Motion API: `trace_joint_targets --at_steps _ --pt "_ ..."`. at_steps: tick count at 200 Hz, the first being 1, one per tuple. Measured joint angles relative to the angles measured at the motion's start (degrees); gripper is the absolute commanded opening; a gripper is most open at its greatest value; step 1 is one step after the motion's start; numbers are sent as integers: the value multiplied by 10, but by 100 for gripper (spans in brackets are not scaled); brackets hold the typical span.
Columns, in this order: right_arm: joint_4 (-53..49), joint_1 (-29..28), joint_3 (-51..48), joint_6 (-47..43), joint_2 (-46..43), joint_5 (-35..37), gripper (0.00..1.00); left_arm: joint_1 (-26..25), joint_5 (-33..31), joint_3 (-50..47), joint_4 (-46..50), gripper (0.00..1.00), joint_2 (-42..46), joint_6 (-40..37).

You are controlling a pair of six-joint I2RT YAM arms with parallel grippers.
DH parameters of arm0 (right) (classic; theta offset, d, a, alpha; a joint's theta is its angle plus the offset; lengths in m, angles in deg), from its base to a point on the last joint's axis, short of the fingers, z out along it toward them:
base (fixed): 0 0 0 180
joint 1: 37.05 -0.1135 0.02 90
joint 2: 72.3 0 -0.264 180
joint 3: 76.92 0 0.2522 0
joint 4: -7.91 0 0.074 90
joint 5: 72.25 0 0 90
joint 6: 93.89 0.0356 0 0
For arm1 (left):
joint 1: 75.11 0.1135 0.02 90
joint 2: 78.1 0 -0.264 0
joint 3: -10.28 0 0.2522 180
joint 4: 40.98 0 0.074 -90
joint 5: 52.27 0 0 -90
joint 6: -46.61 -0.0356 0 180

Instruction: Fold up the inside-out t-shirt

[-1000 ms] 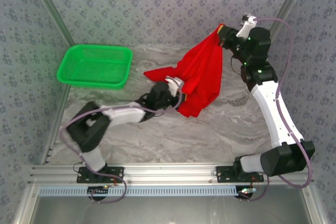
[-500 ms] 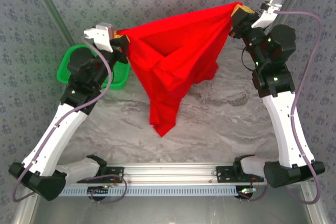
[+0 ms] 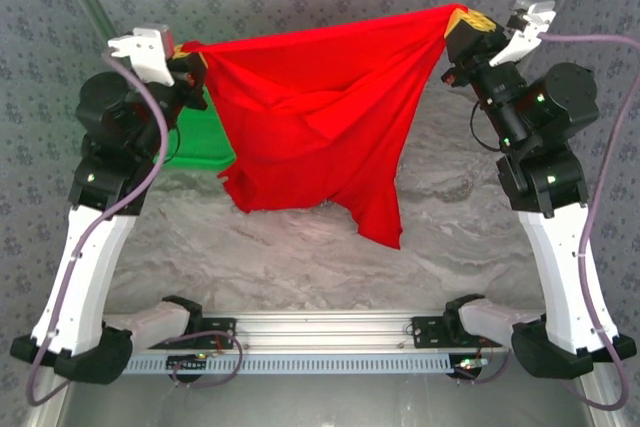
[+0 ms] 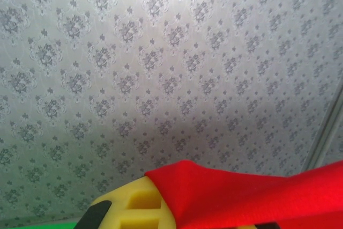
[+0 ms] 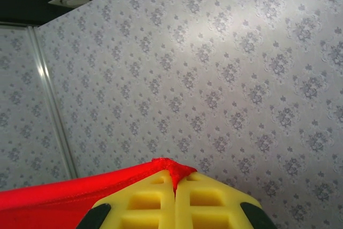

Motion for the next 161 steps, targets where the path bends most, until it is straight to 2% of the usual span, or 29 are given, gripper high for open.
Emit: trace_joint_targets --at_steps 40,77,111,161 --pt "-50 -17 49 -11 -31 -7 0 -9 13 16 27 0 70 1" --pt "-83 -19 95 -30 -29 -3 0 -9 12 81 51 0 57 -6" --pt "-98 -7 119 -62 19 40 0 -2 -7 131 61 0 -30 -18" --pt "-96 68 178 -39 186 40 0 48 7 236 101 0 -235 -21"
